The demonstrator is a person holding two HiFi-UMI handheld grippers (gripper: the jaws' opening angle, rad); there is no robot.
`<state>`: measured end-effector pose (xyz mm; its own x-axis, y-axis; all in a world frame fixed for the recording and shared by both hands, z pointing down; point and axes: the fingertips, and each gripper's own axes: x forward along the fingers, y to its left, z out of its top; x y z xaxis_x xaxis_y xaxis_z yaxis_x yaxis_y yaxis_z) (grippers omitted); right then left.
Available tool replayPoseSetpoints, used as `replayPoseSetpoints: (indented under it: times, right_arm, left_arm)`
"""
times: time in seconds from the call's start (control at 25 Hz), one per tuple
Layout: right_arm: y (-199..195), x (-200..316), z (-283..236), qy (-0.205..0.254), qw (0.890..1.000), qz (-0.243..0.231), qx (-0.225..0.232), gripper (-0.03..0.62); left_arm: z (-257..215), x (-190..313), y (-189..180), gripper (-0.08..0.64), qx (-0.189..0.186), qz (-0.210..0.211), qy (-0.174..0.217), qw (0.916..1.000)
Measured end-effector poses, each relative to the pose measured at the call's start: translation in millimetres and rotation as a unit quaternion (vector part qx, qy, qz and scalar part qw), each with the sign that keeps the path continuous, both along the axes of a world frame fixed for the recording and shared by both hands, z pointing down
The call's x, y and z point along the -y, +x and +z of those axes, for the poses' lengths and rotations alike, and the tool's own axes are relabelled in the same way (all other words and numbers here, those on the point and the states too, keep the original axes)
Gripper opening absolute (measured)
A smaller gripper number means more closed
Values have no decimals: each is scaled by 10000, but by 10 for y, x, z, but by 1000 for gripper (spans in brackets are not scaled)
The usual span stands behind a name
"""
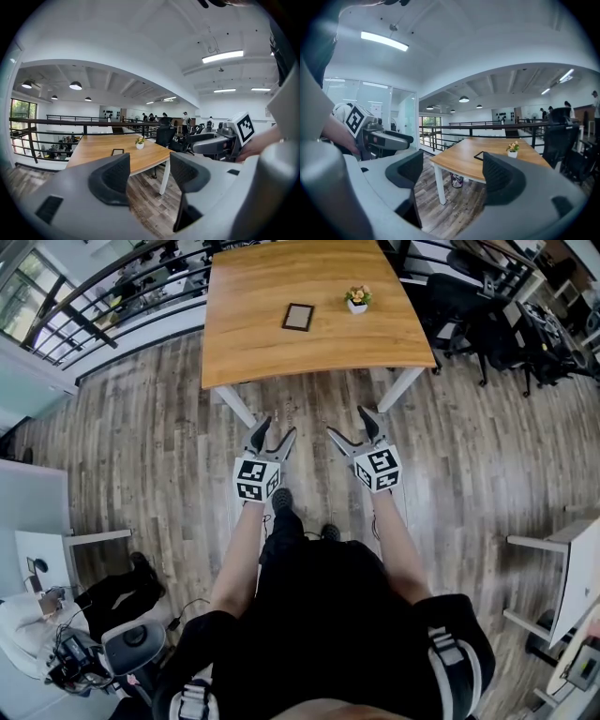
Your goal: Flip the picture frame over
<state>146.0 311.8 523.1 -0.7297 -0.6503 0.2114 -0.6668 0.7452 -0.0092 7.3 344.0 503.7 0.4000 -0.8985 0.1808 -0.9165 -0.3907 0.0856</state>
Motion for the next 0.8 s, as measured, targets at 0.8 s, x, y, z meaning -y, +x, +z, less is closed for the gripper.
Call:
replayPoseSetpoints:
  times: [0.8]
  right_arm:
    - [-870,774,12,-180,9976,665,47,374]
  left_arm:
    - [26,899,-984,265,-231,604,-232,9976]
